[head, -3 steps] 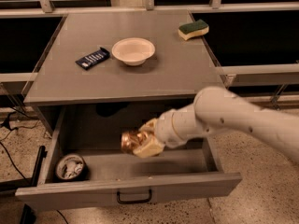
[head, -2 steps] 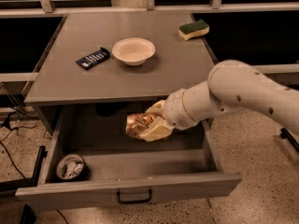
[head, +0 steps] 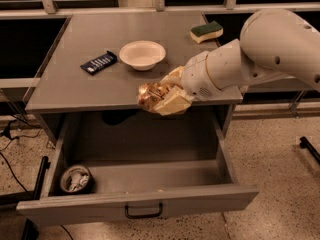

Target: Pick orange can from top drawer and place on counter

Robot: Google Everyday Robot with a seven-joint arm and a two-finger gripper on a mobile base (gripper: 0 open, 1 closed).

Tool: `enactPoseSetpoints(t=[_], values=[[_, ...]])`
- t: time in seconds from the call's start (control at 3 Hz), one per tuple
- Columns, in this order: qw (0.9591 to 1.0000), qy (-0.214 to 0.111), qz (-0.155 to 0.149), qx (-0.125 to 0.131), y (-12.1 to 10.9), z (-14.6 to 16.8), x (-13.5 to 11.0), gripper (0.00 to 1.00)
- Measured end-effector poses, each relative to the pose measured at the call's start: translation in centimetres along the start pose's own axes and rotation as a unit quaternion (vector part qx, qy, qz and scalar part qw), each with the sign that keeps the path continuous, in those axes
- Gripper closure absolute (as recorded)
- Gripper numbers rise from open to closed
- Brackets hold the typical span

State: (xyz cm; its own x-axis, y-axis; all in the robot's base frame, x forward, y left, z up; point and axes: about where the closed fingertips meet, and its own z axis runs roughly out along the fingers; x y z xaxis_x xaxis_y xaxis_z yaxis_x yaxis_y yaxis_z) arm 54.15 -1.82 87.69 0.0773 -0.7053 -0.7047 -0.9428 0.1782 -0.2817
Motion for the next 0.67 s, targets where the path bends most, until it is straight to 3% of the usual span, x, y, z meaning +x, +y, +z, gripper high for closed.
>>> enactPoseSetpoints(t=[0.33, 0.67], values=[[1.0, 0.0, 0.0, 0.0, 0.0, 0.0, 0.0, 1.0], [0.9997, 0.017, -0.014, -0.01, -1.5, 2.2, -0.4, 1.0]])
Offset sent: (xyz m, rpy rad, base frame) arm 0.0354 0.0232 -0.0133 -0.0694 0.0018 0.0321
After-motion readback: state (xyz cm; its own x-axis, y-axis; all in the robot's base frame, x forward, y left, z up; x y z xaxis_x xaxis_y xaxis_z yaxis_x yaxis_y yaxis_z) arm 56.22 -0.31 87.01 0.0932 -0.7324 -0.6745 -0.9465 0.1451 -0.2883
